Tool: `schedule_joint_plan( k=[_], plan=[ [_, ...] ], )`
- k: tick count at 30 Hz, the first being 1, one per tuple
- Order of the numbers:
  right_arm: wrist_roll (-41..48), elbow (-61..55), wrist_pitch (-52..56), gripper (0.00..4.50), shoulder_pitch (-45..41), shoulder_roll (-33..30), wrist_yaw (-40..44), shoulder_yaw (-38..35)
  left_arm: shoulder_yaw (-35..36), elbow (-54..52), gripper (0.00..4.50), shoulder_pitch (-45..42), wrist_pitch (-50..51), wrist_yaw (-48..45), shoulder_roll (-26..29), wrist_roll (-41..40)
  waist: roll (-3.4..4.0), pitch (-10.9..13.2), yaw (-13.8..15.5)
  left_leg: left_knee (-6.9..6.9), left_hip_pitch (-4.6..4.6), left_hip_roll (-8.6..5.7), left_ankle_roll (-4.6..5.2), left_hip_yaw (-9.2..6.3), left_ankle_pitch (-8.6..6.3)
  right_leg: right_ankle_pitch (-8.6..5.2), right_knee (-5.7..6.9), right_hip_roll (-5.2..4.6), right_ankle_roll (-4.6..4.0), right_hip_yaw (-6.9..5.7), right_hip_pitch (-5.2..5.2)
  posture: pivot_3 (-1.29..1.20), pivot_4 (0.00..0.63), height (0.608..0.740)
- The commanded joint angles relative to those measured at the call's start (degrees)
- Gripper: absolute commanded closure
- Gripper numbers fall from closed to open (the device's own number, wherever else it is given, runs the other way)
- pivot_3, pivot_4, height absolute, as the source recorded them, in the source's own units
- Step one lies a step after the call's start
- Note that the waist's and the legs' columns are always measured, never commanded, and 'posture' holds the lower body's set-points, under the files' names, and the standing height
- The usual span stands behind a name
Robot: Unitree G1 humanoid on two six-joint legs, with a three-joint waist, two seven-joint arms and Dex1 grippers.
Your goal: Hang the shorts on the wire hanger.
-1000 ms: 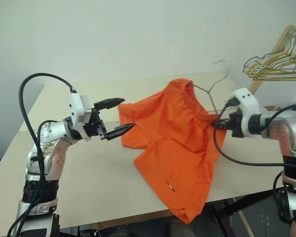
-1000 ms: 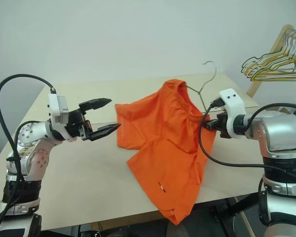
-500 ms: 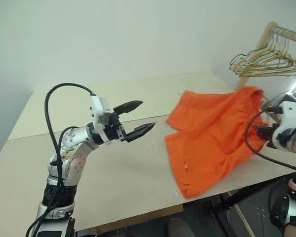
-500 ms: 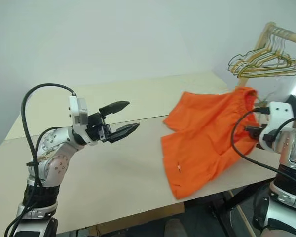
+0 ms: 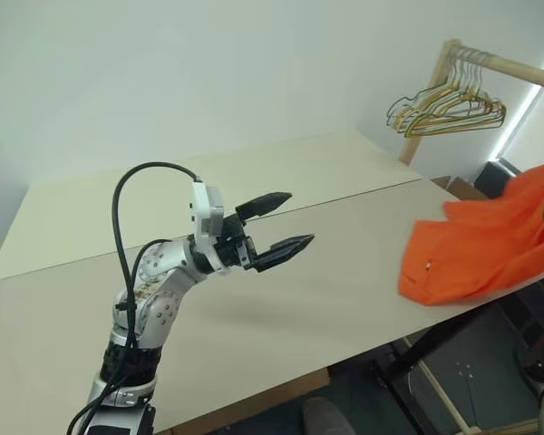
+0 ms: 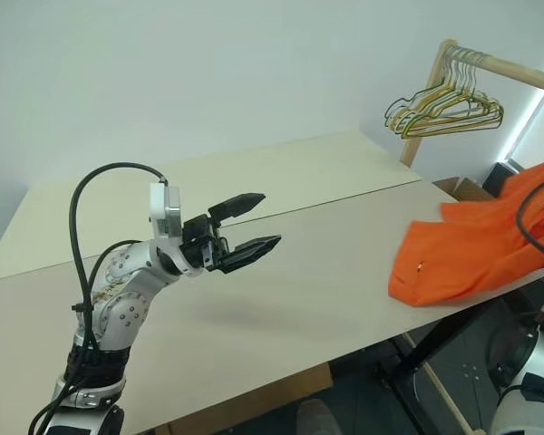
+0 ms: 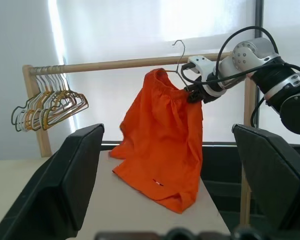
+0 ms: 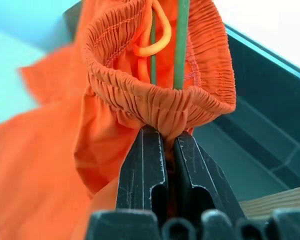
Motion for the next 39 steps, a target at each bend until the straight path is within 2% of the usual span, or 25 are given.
schedule_joint_plan(
  k=[1,10,16,20,30,33,39],
  plan=[
    [0.4,7.3,-7.6,4.5,-6.1,-2.0,-2.8,-0.3,-0.6,-1.7,0.04,-0.7,-0.8,2.0,-1.2,0.3,0.0,0.0,-0.4,0.0,0.01,0.0,0.0,0.02,0.0,0.02,-0.02,0.0,0.03,0.05,0.02,-0.27,0.0,0.74],
    [1.4,37.7,-26.7,4.5,-18.9,-7.8,-4.1,3.2,-1.8,-0.7,0.04,-1.0,-2.2,2.0,-1.8,2.8,0.09,0.1,-1.2,-0.38,0.24,-0.05,-0.09,0.1,0.05,0.1,-0.61,-0.05,0.17,0.11,0.35,-0.25,0.0,0.74],
    [3.3,49.8,-34.3,4.5,-22.9,-11.1,-1.5,3.9,-1.9,-1.5,0.04,0.0,-2.1,1.6,-1.4,2.6,0.13,0.2,-1.2,-0.97,0.71,-0.05,-0.21,0.12,0.1,0.05,-1.06,-0.03,0.23,0.2,0.74,-0.24,0.0,0.74],
    [3.6,53.1,-37.1,4.5,-23.5,-12.0,-0.6,5.0,-2.1,-2.3,0.04,0.8,-1.9,1.5,-1.1,2.4,0.21,0.3,-1.1,-1.0,0.71,-0.05,-0.22,0.17,0.1,0.05,-1.12,-0.04,0.25,0.25,0.74,-0.23,0.0,0.74],
    [11.4,56.4,-38.4,4.5,-21.4,-13.8,0.6,-1.8,-1.4,-3.4,0.04,0.7,-0.1,1.6,0.5,1.2,0.11,0.5,-0.7,-1.0,0.74,-0.05,-0.24,0.2,0.1,0.05,-1.13,-0.06,0.26,0.28,0.77,-0.23,0.0,0.74],
    [11.3,56.3,-38.7,4.5,-20.7,-14.0,1.0,-1.3,-0.8,-4.4,0.04,1.1,0.7,1.7,1.4,0.3,0.1,0.5,-0.5,-1.0,0.75,-0.05,-0.24,0.2,0.1,0.05,-1.12,-0.06,0.26,0.28,0.77,-0.22,0.0,0.74],
    [8.1,55.1,-37.6,4.5,-22.4,-15.2,4.6,4.4,0.2,-7.4,0.04,1.8,5.0,1.4,4.5,-4.1,0.25,0.6,-0.2,-1.0,0.76,-0.04,-0.25,0.23,0.09,0.04,-1.12,-0.06,0.28,0.33,0.76,-0.26,0.0,0.74]
  ],
)
